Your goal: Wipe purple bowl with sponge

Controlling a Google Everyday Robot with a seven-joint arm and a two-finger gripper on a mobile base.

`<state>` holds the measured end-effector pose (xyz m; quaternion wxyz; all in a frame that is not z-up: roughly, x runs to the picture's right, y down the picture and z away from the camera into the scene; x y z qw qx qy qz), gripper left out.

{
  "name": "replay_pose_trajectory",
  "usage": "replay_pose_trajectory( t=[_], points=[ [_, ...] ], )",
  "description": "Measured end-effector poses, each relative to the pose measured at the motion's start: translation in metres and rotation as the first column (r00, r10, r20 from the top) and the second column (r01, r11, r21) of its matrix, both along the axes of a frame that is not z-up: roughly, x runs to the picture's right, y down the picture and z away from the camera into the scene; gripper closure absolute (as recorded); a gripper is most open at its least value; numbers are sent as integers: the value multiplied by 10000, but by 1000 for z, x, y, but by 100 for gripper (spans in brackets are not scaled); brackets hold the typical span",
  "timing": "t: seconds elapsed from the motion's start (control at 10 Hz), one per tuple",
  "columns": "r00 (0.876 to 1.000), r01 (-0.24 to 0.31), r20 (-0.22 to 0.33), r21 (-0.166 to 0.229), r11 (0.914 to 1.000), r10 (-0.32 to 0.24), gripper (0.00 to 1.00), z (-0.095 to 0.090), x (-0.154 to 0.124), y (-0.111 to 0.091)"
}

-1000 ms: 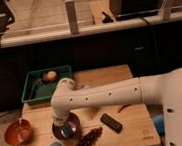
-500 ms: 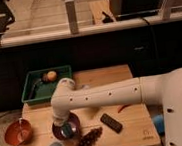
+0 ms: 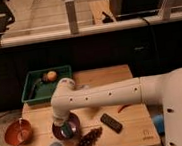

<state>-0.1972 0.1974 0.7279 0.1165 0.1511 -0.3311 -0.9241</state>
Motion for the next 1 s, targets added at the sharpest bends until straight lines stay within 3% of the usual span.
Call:
replay_pose_trajectory(
  t=[1.0],
  points=[
    [10000,-3,0,-1,10000,3,100,0,0,0]
  ],
)
